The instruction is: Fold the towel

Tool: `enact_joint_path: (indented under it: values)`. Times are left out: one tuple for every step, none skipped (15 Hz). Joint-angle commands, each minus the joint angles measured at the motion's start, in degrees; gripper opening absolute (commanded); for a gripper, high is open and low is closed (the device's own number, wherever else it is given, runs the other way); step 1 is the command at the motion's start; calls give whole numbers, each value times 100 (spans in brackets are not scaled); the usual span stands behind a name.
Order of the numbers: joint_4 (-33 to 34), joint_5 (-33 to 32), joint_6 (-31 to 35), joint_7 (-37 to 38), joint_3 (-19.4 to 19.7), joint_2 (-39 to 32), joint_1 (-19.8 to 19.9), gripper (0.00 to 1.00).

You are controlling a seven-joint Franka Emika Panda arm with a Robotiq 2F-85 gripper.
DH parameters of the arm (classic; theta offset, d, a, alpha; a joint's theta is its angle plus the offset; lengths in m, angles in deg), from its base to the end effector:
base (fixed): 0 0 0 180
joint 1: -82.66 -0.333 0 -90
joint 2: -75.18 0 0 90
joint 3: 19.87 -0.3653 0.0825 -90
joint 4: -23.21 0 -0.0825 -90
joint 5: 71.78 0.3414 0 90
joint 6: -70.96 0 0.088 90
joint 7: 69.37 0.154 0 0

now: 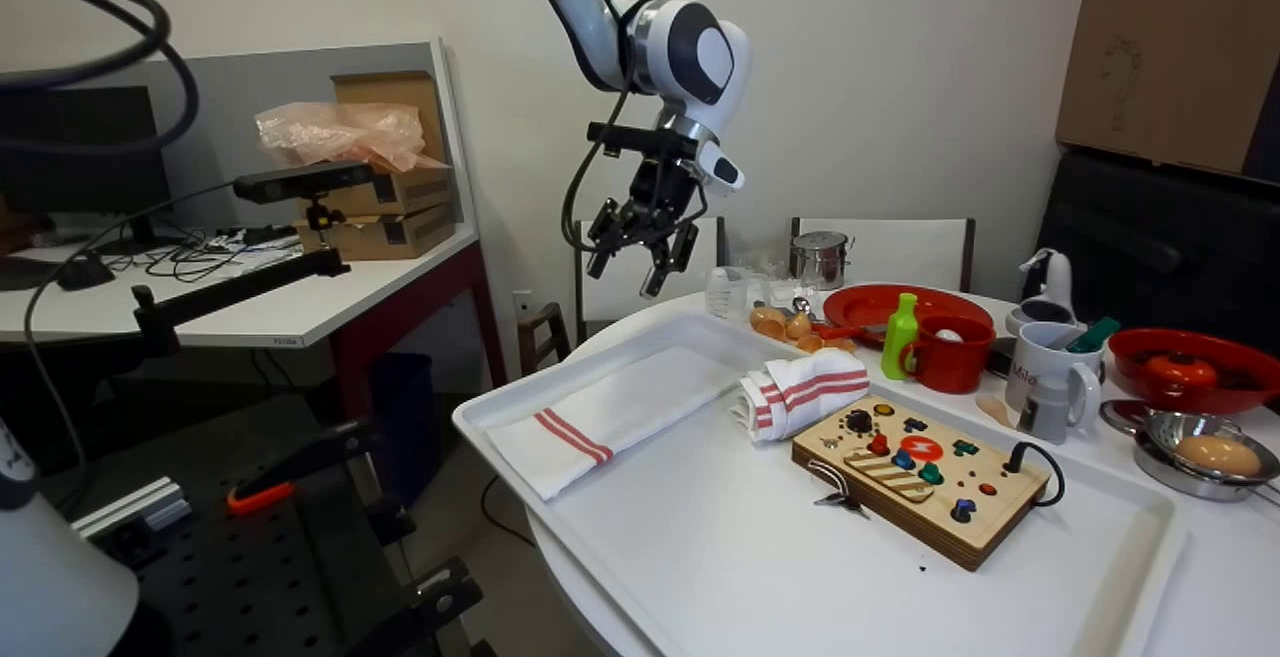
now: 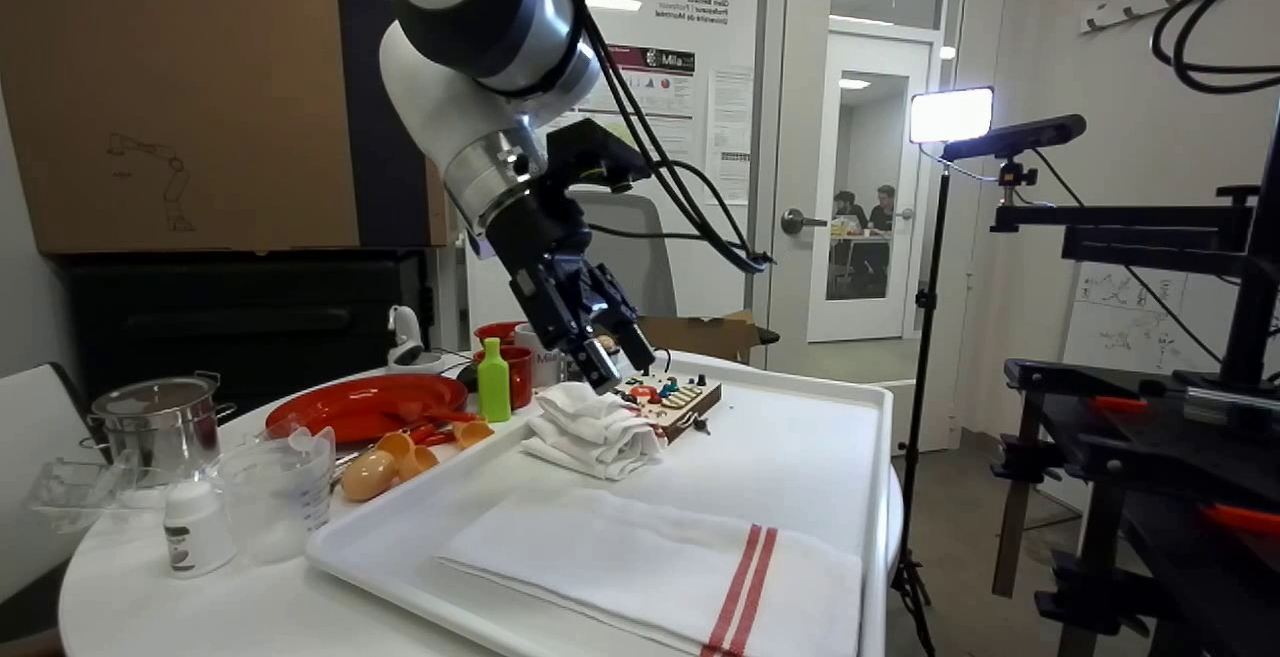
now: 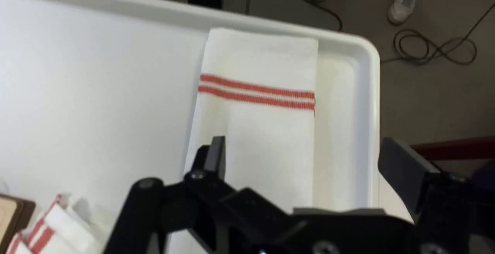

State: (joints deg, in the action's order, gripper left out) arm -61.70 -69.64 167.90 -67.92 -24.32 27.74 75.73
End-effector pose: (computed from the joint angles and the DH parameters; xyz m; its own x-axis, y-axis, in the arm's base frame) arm 0.6038 0.1204 0.1754 0.8021 0.1440 -0.5795 0.1270 -0.9894 -0.0701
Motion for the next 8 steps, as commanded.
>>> enact_joint_path:
  values:
    - [-524, -152, 1322, -229, -12, 314, -47, 100]
    - [-622, -240, 1732, -273, 8, 331, -66, 100]
    - [-735, -377, 2117, -306, 50, 349, -106, 100]
    - [-842, -548, 2458, -361, 92, 359, -134, 100]
    - [-986, -707, 2842, -419, 125, 383, -142, 100]
    - [-1076, -845, 3067, -517, 144, 361, -128, 100]
    - [-1139, -998, 3260, -582, 183, 316, -130, 100]
    - [-1169, -1145, 3319, -619, 244, 243, -128, 100]
